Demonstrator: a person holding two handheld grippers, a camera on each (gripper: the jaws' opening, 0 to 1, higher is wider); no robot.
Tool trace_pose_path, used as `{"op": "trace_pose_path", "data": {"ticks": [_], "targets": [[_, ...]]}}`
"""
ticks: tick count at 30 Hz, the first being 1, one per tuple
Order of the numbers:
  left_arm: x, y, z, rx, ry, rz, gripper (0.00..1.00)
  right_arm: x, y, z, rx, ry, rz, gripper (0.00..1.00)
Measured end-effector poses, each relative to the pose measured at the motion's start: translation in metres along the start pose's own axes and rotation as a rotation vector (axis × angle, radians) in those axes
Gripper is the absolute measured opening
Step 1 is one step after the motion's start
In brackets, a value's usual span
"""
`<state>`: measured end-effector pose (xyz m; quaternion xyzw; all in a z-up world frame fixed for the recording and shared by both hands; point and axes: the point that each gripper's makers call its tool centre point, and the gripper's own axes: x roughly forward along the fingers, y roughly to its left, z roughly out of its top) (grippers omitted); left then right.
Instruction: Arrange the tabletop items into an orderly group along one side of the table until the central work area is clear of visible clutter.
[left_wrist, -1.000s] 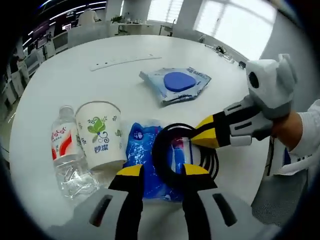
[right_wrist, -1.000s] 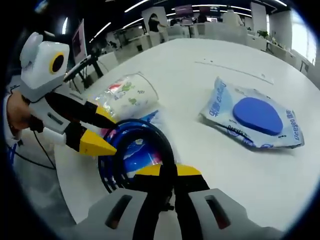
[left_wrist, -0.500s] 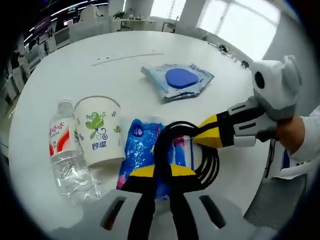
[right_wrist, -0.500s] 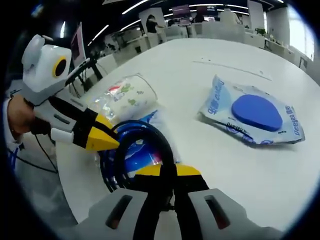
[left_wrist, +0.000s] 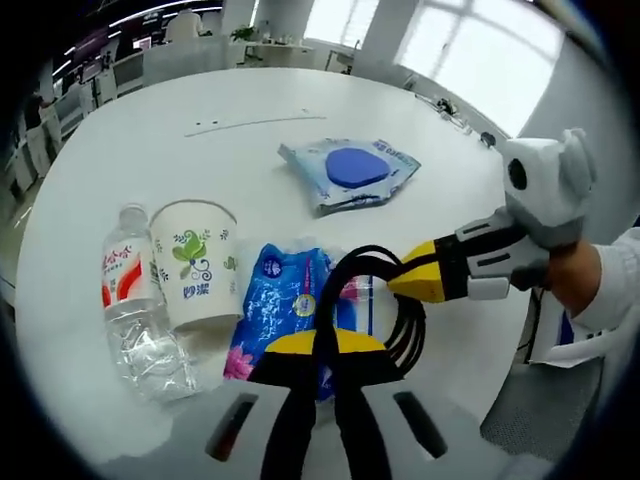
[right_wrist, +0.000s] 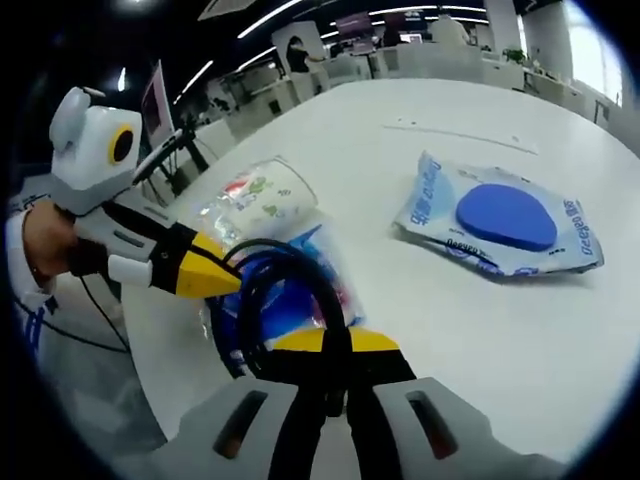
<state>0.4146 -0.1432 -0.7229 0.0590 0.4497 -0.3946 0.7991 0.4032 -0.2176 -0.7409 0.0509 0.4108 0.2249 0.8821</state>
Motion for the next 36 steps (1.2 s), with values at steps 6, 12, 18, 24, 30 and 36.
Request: {"op": "trace_pose_path", "data": {"ticks": [6,12,18,24,30,36], "targets": [[-0.008,-0.005,0.006,-0.01,-0.021,-0.007,0.0,-0.01,0.003,0.006,0.001,-0.022,0.007,0.02],[-0.018,-0.01,0.013,-0.01,-0.045,-0.011,0.0,-0.019,0.007,0.012,0.003,-0.044,0.019,0.02],[-0.024,-0.018,0.022,-0.005,-0.065,-0.022,0.0,-0.031,0.006,0.019,-0.006,-0.068,0.02,0.02],[-0.027,-0.028,0.032,0.013,-0.084,-0.035,0.0,-0.044,0.001,0.023,0.004,-0.086,0.016,0.02],[-0.029,-0.039,0.046,0.036,-0.101,-0.051,0.0,-0.06,-0.005,0.03,0.001,-0.107,0.012,0.02],[-0.027,-0.058,0.061,0.074,-0.108,-0.081,0.0,-0.078,-0.018,0.033,0.013,-0.129,-0.004,0.02]]}}
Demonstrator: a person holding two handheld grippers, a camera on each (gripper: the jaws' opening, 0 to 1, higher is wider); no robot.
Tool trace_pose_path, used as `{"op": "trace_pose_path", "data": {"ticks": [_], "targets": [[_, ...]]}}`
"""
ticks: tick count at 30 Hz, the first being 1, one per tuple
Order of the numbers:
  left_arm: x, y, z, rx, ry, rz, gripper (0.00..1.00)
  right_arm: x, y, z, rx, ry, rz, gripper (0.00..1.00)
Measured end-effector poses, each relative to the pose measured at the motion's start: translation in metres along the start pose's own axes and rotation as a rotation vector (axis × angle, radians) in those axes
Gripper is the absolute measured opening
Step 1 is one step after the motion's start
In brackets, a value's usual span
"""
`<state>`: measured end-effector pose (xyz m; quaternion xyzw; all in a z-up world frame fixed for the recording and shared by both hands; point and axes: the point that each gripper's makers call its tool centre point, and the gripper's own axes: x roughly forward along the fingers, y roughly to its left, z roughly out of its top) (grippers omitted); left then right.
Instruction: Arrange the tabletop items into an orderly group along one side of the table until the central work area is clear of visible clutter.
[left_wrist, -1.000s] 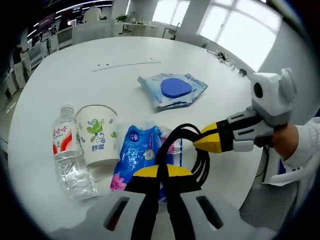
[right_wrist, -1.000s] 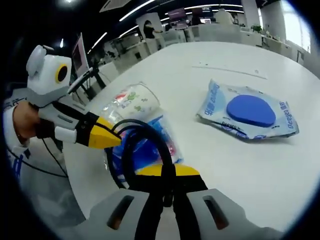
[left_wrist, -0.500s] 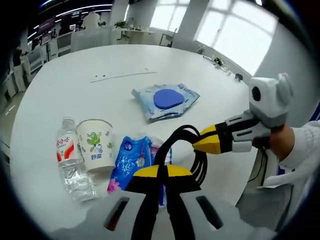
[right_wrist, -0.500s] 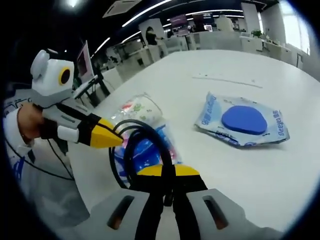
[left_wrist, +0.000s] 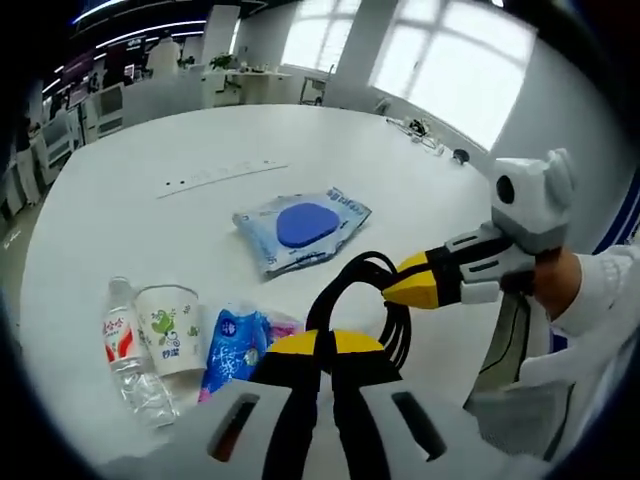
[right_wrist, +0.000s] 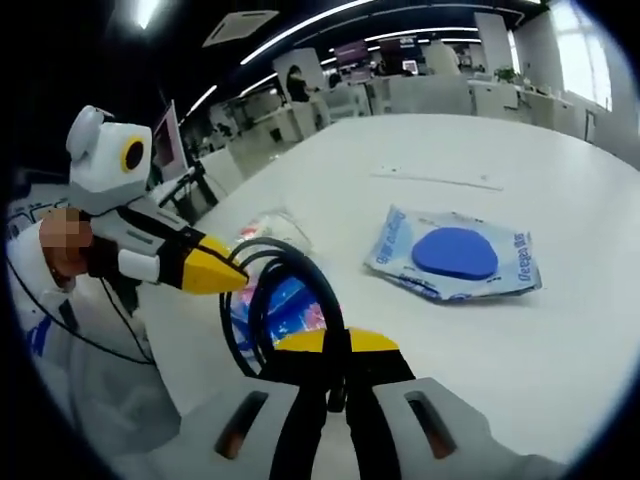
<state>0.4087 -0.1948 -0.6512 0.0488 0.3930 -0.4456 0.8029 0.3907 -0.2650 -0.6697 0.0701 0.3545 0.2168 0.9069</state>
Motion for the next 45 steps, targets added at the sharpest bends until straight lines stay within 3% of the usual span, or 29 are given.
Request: {"op": "trace_pose_path", "data": {"ticks": [18,32,45], "targets": [[0.049,-0.069,0.057,0.136,-0.007,-0.136,0.0,-0.068,-0.07,0.008,0.062,-0.076,-0.129,0.02],[0.102,-0.121,0.082,0.171,0.008,-0.227,0.0,-0.112,-0.132,-0.006,0.115,-0.092,-0.219,0.02],[0.145,-0.153,0.089,0.169,0.039,-0.278,0.0,-0.133,-0.178,-0.023,0.157,-0.079,-0.275,0.02]]}}
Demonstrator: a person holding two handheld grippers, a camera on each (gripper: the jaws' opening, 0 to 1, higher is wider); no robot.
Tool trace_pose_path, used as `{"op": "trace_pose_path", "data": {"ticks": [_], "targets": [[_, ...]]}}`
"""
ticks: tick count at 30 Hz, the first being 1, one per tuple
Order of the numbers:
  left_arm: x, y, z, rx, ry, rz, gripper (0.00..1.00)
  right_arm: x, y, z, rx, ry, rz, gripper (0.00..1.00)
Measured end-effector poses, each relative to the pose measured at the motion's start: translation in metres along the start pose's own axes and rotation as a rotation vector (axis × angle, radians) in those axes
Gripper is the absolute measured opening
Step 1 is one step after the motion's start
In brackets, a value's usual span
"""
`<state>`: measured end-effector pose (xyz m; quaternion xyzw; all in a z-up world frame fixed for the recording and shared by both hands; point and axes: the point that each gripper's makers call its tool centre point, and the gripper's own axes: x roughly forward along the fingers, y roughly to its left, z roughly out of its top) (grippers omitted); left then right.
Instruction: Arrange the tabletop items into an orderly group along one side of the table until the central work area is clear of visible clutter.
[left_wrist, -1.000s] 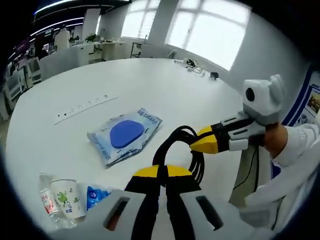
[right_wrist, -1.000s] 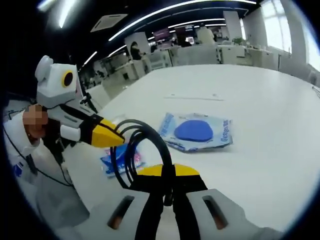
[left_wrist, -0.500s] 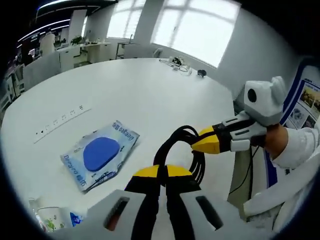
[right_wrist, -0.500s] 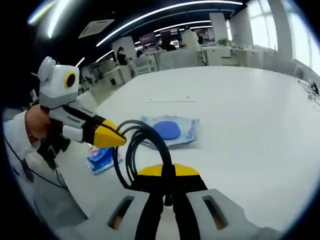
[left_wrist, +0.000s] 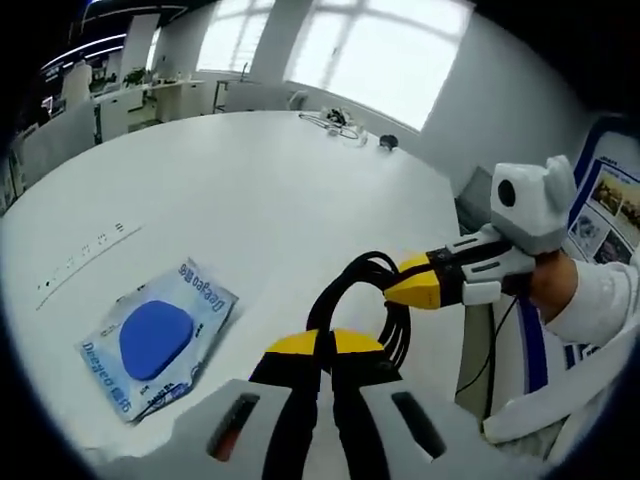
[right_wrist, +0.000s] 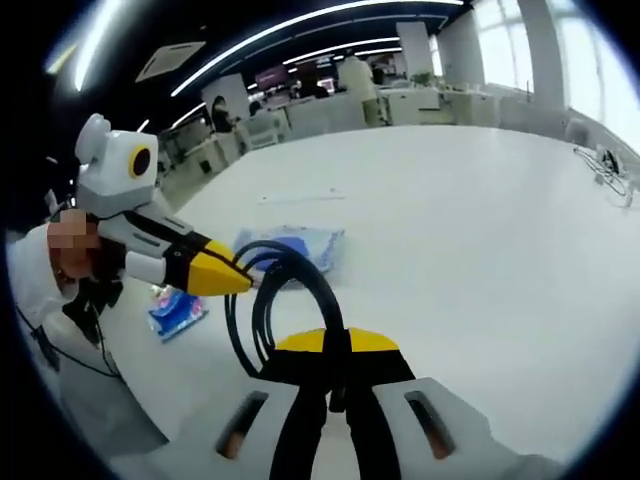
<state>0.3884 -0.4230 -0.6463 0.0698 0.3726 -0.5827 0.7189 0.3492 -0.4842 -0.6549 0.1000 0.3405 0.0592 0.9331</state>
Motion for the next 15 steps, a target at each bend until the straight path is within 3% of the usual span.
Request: {"op": "trace_pose_path", "data": {"ticks": [15], "targets": [[0.051,0.015,-0.008,-0.07,0.052,-0.002,0.0,0.029,-0.041,-0.02,0.041,0.073,0.002,0.02]]}}
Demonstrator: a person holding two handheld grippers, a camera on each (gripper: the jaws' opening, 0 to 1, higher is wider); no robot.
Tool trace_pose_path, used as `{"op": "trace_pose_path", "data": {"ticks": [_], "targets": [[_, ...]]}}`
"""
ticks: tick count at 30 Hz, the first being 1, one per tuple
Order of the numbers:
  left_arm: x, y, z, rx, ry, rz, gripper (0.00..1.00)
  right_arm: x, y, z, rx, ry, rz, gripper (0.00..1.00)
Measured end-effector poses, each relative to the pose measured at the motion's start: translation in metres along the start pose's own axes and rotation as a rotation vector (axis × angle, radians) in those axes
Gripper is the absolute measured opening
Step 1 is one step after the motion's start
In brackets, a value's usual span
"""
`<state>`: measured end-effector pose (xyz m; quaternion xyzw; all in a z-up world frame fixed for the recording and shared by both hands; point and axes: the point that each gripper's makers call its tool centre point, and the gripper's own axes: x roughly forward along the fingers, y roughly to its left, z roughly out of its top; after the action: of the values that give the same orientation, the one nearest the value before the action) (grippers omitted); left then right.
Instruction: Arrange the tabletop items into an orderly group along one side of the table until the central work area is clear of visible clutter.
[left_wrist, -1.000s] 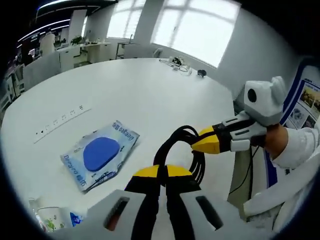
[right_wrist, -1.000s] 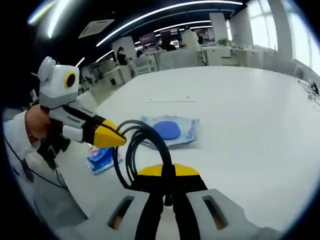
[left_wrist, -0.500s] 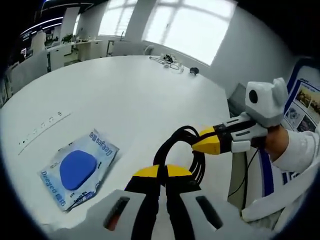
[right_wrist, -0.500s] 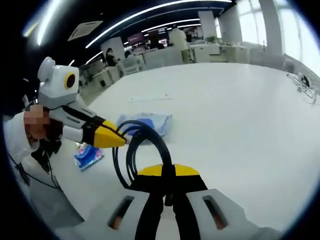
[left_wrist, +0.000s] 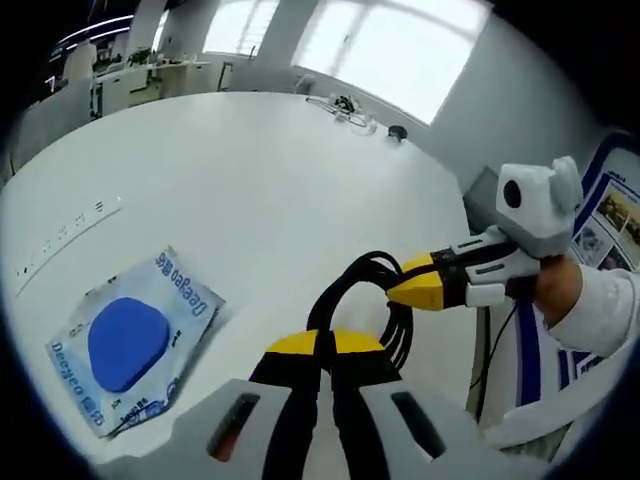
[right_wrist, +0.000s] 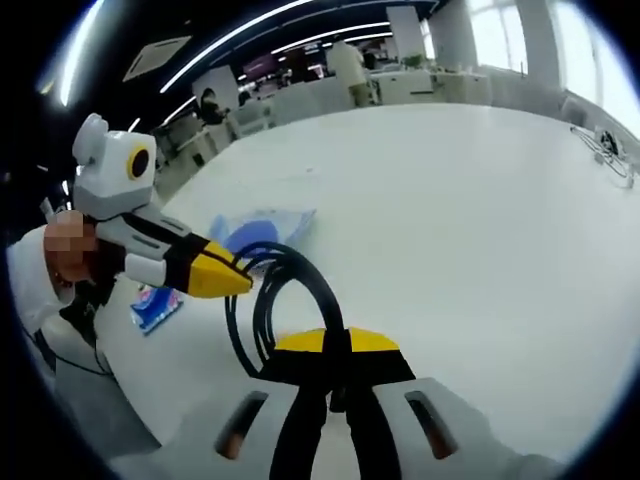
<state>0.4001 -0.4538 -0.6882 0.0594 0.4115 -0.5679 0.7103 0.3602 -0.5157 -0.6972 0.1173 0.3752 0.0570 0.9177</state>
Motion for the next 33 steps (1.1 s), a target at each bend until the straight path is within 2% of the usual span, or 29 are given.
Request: {"op": "trace_pose_path", "data": {"ticks": [9,16,33], "targets": [[0.023,0.016,-0.005,-0.039,0.036,0.017,0.0,0.026,-0.015,-0.007,0.03,0.044,0.02,0.02],[0.031,0.029,-0.012,-0.067,0.056,0.032,0.0,0.041,-0.018,-0.014,0.034,0.076,0.04,0.02],[0.052,0.047,-0.018,-0.124,0.059,0.066,0.01,0.055,-0.028,-0.02,0.009,0.091,0.027,0.04]]}}
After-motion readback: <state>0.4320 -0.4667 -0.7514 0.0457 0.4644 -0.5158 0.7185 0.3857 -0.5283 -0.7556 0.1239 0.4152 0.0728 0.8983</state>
